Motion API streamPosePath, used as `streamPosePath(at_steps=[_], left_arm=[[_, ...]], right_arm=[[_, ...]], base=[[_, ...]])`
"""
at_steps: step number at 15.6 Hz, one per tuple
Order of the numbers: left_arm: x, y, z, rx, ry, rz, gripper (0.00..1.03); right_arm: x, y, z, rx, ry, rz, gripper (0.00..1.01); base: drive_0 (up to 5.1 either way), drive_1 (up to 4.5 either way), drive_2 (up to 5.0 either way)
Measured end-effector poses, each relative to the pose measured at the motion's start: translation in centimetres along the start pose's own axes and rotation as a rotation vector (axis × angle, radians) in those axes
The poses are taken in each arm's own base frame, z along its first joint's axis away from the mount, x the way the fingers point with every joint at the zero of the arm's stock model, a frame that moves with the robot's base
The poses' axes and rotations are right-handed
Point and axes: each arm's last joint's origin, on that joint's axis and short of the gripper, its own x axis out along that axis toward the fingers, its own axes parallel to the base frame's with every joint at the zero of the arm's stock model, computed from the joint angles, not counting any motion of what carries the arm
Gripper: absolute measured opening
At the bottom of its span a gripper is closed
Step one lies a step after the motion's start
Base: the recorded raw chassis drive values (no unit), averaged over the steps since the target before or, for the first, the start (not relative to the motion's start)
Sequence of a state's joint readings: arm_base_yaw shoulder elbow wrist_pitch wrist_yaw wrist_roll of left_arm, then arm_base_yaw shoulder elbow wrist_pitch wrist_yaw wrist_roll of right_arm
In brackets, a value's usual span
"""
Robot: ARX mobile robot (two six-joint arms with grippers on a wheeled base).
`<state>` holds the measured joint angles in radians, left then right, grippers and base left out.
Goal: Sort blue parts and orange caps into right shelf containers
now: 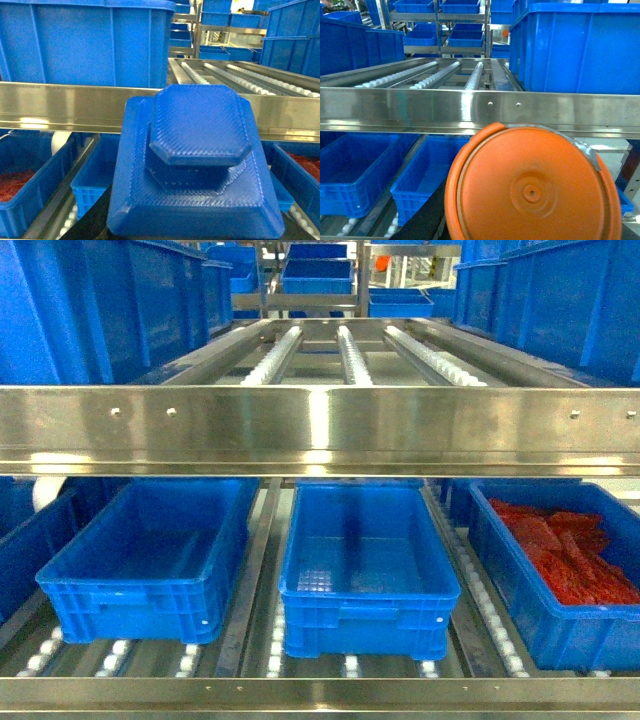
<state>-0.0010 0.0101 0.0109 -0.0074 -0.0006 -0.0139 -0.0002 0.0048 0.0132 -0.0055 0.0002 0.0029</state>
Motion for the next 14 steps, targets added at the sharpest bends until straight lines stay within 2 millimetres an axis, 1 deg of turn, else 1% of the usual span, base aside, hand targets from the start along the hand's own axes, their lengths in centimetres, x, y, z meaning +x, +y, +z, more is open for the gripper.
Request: streamPosePath(at_steps=[10,14], left_arm=[[0.0,0.0,0.0,0.0,0.0,0.0,0.42],[0.0,0.02,0.03,0.0,-0.004,0.006,0.42]], right_arm=[[0.0,0.0,0.0,0.0,0.0,0.0,0.46],[0.0,0.01,-0.04,0.0,0.004,0.003,0.46]], base=[[-5.0,2.5,2.5],[0.0,0.0,0.0]])
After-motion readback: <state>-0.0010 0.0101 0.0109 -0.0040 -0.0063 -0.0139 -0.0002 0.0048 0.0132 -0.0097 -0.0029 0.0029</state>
